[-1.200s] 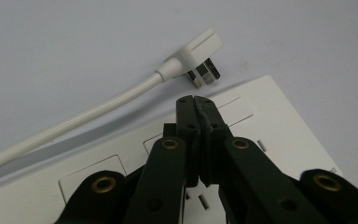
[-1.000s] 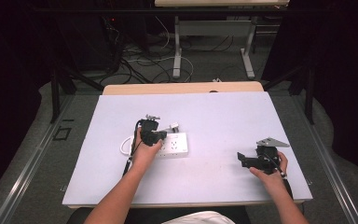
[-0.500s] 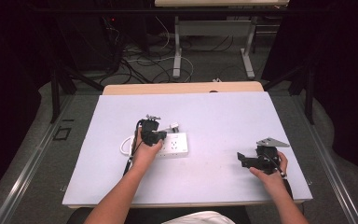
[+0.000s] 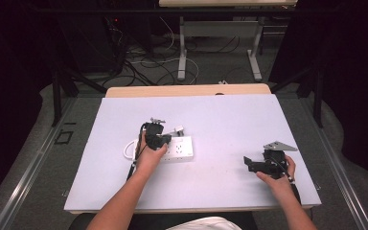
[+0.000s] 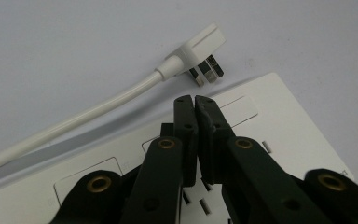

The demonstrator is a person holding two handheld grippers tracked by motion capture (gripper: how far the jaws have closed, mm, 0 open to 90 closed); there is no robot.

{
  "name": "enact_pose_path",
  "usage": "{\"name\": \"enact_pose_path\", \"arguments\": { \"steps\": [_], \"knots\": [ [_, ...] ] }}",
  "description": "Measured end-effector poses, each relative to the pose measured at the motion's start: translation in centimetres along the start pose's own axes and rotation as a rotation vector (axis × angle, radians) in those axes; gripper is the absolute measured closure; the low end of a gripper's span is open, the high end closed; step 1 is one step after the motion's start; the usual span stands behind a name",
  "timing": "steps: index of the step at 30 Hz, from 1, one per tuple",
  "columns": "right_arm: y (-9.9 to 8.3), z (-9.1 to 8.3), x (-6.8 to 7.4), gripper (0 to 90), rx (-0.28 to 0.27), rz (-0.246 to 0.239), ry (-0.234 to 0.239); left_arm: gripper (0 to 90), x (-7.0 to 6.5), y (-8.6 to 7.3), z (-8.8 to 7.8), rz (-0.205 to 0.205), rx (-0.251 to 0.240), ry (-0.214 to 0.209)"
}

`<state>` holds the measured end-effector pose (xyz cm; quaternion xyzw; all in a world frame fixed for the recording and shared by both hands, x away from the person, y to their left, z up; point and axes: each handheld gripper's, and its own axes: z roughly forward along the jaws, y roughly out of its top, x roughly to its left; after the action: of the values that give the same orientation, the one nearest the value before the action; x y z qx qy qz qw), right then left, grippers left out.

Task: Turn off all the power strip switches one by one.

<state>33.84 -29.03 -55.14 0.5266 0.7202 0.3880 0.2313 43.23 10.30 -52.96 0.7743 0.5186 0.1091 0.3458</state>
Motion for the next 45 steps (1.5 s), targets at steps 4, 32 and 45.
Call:
{"name": "enact_pose_path", "arguments": {
  "steps": [4,32,45],
  "knots": [
    [0.00,0.02,-0.01,9.0,0.001,0.000,0.001,87.8,0.01,-0.02,0.02,-0.009,-0.002,-0.005],
    [-0.01,0.00,-0.02,9.0,0.001,-0.001,0.000,90.0,-0.40,-0.29,0.44,0.007,-0.011,-0.018],
    [-0.02,-0.01,-0.03,9.0,0.001,0.002,0.000,89.9,-0.30,-0.01,0.48,-0.002,-0.001,-0.016]
  ]
}}
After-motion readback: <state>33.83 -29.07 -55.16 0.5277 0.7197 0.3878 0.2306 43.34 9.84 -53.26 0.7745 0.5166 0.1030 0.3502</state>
